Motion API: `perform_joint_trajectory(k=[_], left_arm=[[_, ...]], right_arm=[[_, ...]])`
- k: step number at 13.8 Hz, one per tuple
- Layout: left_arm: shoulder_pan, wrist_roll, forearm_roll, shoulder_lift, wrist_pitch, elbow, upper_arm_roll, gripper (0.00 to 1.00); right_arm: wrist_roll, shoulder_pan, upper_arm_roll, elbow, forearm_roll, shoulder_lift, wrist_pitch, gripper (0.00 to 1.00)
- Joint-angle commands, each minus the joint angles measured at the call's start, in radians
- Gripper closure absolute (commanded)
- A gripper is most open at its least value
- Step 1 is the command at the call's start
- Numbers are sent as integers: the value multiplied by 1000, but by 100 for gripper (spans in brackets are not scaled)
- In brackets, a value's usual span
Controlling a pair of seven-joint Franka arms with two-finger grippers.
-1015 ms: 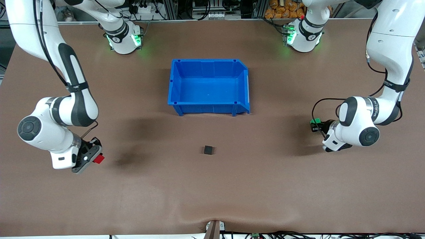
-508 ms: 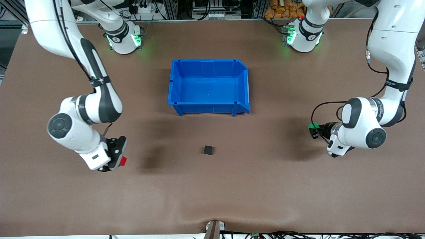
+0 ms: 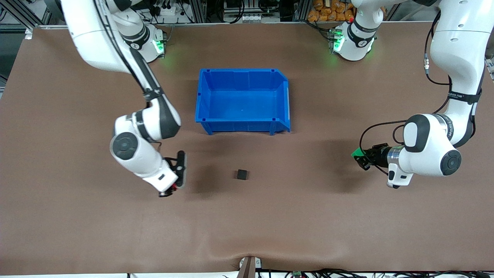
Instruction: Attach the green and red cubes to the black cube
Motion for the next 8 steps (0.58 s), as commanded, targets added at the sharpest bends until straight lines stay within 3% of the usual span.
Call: perform_joint_trajectory(k=[1,3,8], left_arm=[[-27,-113,-87,3,-18,37,6,100],[-30,-168,-142,15,-8,40,6,100],[-65,-309,-259,33,80,43,6,100]], right_arm=[[79,27,-10,193,-3,110,-152,100],[165,56,-10,270,-3,150,-232,100],[271,75,-8,278,-2,172,-249,100]])
